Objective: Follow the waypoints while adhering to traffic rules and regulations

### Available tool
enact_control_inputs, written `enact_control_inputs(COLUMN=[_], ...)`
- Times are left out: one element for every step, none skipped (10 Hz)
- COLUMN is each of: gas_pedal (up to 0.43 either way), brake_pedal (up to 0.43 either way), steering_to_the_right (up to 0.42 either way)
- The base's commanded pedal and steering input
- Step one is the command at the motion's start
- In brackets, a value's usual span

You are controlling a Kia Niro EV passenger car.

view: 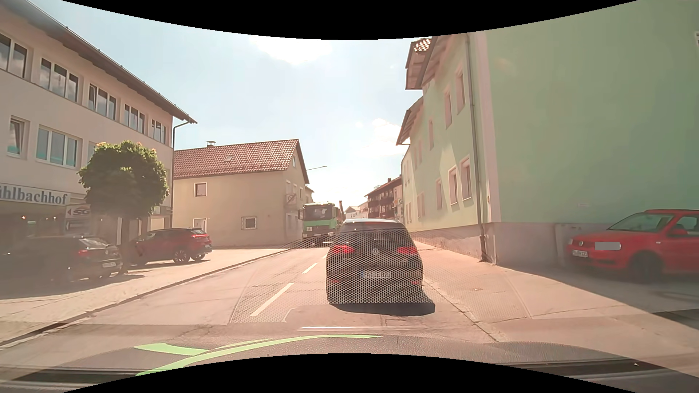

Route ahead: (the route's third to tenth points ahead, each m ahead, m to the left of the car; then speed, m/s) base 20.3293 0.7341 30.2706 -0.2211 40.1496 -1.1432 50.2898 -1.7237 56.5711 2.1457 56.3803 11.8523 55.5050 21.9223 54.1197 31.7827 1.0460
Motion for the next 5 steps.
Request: enact_control_inputs(gas_pedal=[0.087,0.087,0.087,0.087,0.087], brake_pedal=[0.0,0.0,0.0,0.0,0.0], steering_to_the_right=[0.02,0.017,0.015,0.013,0.011])
